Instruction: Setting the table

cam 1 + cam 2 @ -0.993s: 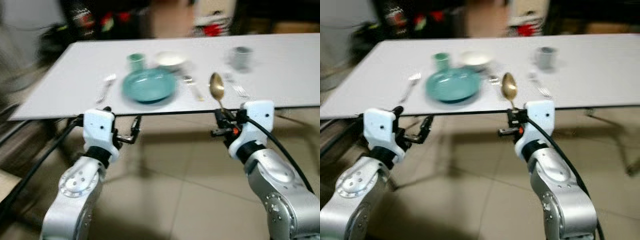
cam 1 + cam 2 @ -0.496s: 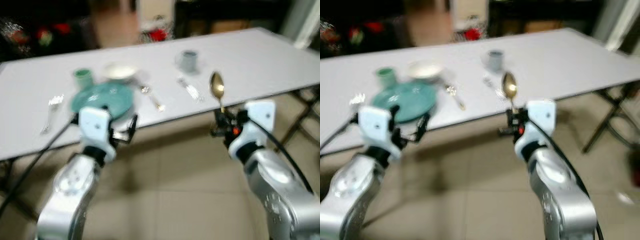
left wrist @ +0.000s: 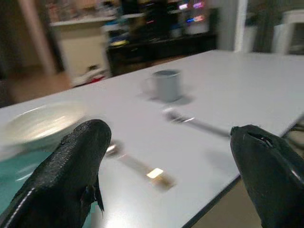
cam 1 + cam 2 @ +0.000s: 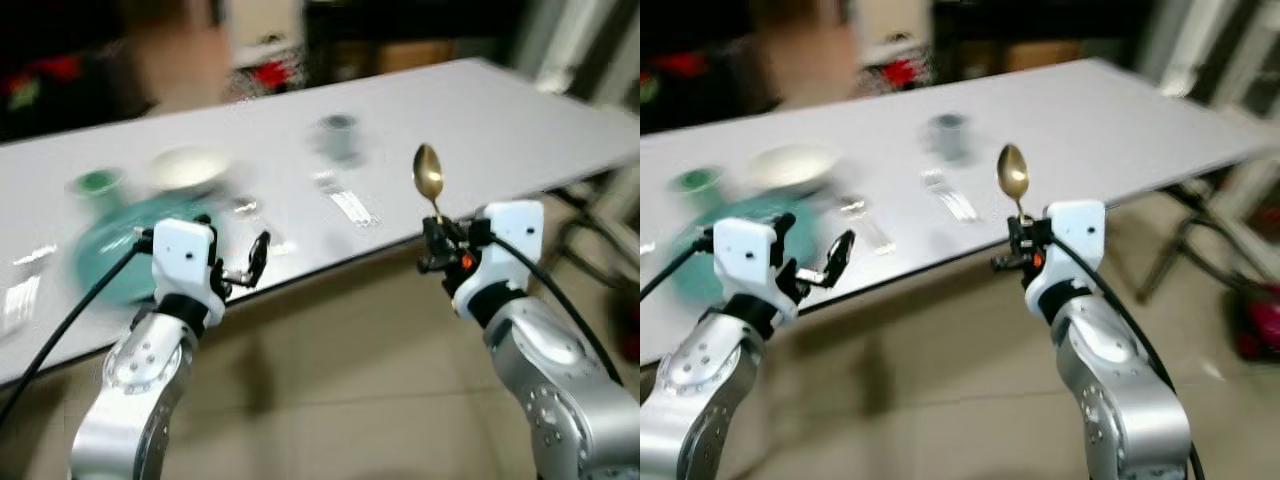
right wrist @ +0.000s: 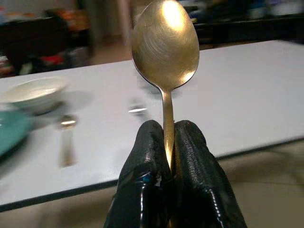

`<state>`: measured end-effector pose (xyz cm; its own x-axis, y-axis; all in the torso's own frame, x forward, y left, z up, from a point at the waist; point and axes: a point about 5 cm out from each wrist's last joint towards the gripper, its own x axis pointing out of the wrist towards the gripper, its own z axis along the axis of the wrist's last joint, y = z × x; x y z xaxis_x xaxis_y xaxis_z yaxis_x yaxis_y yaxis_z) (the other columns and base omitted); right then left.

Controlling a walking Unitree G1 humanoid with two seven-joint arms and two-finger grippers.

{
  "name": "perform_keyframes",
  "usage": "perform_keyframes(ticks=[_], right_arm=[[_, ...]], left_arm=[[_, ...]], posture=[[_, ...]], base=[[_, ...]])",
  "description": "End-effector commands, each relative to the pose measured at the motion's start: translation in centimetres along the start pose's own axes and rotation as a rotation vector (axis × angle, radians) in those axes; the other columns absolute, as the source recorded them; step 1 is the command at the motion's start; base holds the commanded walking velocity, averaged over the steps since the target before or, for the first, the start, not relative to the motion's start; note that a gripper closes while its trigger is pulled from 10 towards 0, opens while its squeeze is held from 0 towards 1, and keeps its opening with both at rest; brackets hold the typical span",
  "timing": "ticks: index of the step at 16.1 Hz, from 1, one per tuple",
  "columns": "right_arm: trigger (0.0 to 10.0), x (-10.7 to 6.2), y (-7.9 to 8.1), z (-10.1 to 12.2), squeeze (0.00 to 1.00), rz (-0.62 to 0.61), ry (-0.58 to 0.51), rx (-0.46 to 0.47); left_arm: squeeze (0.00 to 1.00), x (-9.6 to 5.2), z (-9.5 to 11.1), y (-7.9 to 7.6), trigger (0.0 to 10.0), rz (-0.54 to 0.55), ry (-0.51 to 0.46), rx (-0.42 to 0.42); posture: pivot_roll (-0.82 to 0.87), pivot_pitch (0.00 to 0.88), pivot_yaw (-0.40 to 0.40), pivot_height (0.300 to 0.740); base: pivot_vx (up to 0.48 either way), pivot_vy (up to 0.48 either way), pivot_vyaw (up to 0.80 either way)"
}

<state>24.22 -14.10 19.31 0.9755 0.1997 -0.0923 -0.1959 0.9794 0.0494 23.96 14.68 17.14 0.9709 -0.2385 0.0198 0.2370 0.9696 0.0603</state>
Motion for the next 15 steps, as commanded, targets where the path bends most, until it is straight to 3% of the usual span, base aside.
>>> perform_keyframes(ticks=[1,15], right_arm=[[10.0,-0.11,-0.24,0.22,0.0,-0.014,-0.013,0.004],[10.0,0.12,0.16,-0.4,0.0,0.047,0.042,-0.013]], left_arm=[[0.0,0.06,0.38,-0.46,10.0,-0.026,-0.02,0.004],[0.0,-0.53,0.17,-0.37,10.0,-0.013,-0.017,0.008]], posture=[[-0.09,0.0,0.038,0.74],[-0.08,0.0,0.018,0.74]], base=[[0.319,0.0,0.0],[0.322,0.0,0.0]])
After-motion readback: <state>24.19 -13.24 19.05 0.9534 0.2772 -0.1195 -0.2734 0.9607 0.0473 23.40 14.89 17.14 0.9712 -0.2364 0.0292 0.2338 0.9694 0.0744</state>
